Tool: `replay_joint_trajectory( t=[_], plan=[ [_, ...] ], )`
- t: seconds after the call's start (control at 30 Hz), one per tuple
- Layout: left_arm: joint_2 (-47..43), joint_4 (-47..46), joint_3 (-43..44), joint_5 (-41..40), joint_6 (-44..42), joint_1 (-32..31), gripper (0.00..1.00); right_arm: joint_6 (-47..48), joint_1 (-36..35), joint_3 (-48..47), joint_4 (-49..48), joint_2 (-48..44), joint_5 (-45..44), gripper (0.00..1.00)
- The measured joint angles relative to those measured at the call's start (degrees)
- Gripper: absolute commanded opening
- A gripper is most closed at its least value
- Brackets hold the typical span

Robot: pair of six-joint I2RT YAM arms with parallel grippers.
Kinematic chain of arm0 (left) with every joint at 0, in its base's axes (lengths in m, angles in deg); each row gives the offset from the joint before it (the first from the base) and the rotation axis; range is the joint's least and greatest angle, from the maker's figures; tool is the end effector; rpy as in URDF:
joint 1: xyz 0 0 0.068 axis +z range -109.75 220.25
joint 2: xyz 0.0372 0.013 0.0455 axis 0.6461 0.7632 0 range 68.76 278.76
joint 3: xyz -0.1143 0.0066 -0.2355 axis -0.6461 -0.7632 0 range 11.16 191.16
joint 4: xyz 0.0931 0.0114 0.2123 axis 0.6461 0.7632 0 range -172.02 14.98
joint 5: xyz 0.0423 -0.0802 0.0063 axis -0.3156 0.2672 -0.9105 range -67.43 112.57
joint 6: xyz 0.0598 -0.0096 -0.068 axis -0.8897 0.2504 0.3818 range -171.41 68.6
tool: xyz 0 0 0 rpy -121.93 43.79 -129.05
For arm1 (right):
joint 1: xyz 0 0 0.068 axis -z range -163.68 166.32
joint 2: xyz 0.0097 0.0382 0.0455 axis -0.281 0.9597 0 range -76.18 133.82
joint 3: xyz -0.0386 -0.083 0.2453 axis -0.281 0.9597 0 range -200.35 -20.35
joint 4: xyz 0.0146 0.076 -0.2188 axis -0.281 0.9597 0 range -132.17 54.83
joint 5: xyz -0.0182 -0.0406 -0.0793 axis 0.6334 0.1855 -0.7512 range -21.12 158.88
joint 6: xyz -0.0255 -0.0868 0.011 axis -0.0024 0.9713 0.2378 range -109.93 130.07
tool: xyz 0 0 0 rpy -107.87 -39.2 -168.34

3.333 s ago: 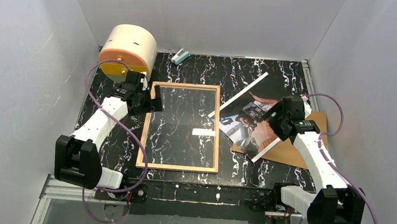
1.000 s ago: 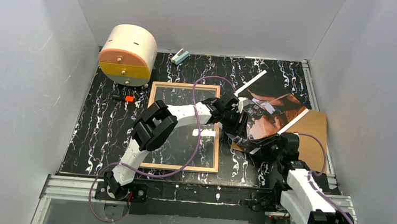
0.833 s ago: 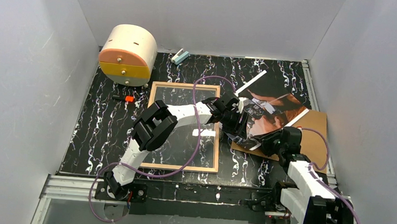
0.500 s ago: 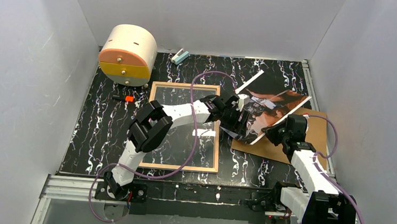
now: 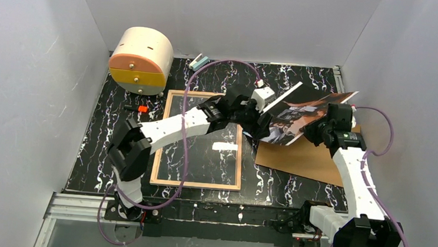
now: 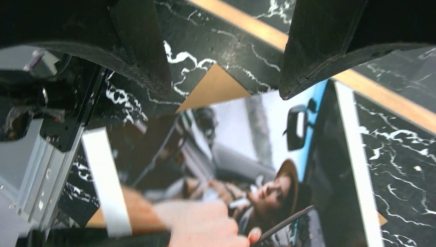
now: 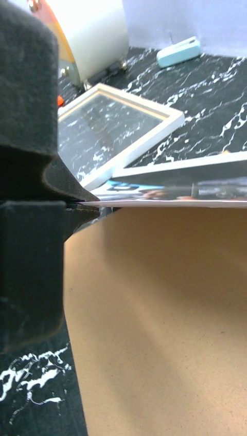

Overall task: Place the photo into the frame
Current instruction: Pick up the photo at the center of the board.

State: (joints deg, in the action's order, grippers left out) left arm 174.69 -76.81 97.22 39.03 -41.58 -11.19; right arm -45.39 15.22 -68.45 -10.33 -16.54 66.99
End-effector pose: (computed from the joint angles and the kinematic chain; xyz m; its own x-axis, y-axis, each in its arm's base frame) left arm 0.2614 -0.3648 0.2758 -0.4156 0.2589 -0.8719 0.8515 0.4478 -0.2729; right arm 0.2265 0.0018 0.2407 -0.3854 0.8160 -0.4308 0.5684 0.5777 0.5858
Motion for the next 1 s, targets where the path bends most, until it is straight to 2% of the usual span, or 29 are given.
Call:
replay_joint_trajectory(
  t=[0.17,0.33,0.57,0.7,0.83,1.0],
  plan=[
    [-8.04,-6.05,-9.49,0.72,-8.22,0.00,0.77,-2.40,0.02,-9.90,8.72,1.97,-0.63,0.01],
    [-9.90,-10.03,-12.48,2.51,-13.03,-0.02,0.77,-2.38,0.02,-15.50,12.35,3.98,2.27,0.01],
    [-9.99,-14.25,-12.79,5.25,-10.88,-0.04,0.77,-0.48,0.02,-22.43,17.29,4.20,6.21,0.01],
    [-11.58,-16.87,-15.28,5.66,-9.14,-0.07,0.81,0.17,0.02,-26.91,19.17,5.09,7.56,0.01],
    [-13.88,-14.80,-15.10,3.30,-8.52,-0.07,0.87,4.48,0.02,-31.50,18.95,7.78,12.72,0.01],
    [-14.78,-5.03,-6.19,-1.31,-4.42,0.37,0.88,12.50,0.02,-33.86,16.20,11.61,23.28,0.01]
  ],
)
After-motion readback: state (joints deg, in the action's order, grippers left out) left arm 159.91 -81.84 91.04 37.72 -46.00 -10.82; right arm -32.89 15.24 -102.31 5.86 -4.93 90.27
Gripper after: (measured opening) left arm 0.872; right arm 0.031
